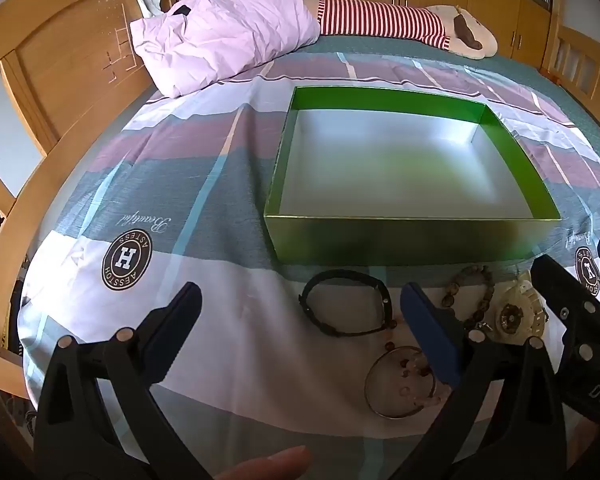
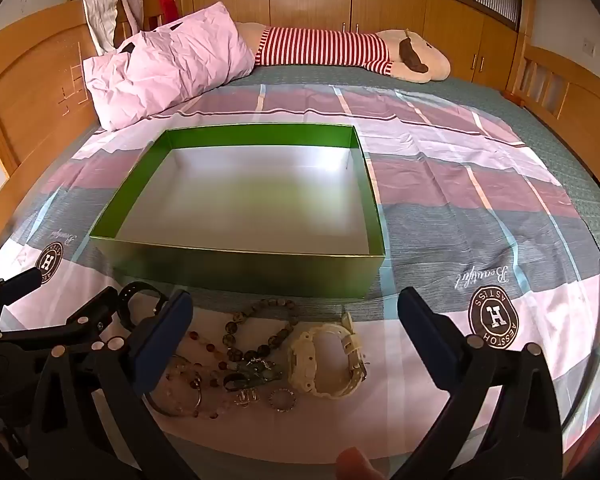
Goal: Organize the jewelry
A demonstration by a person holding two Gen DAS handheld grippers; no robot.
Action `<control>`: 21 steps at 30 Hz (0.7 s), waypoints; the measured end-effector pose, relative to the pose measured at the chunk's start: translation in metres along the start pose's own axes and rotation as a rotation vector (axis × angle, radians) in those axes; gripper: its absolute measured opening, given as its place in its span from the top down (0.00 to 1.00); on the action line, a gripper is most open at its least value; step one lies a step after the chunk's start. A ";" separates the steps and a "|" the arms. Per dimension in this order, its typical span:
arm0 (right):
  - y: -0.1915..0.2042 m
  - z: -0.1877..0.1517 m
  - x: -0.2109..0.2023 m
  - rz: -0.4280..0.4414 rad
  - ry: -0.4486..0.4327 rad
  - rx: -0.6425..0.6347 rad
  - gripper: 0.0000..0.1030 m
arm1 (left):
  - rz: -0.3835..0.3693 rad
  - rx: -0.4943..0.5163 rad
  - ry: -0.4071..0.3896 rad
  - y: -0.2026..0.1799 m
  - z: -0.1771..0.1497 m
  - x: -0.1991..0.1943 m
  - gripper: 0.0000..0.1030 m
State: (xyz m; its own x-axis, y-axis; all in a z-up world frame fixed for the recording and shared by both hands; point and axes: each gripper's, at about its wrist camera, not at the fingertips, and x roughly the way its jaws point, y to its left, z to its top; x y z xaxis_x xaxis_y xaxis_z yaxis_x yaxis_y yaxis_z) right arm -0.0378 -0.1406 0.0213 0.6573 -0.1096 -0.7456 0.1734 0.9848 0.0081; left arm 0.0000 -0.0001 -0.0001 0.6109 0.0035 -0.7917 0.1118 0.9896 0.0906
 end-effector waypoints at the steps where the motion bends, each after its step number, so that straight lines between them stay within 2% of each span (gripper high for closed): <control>1: 0.000 0.000 0.000 0.001 0.001 0.001 0.01 | -0.001 0.000 0.000 0.000 0.000 0.000 0.02; 21: 0.002 -0.002 -0.005 -0.005 -0.007 -0.010 0.01 | 0.004 0.004 0.001 0.000 0.000 0.000 0.02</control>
State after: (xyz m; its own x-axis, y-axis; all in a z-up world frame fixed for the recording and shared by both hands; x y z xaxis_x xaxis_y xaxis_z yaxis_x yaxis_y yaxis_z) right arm -0.0423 -0.1375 0.0239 0.6614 -0.1154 -0.7411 0.1695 0.9855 -0.0022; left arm -0.0001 -0.0003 0.0001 0.6107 0.0071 -0.7918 0.1125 0.9890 0.0956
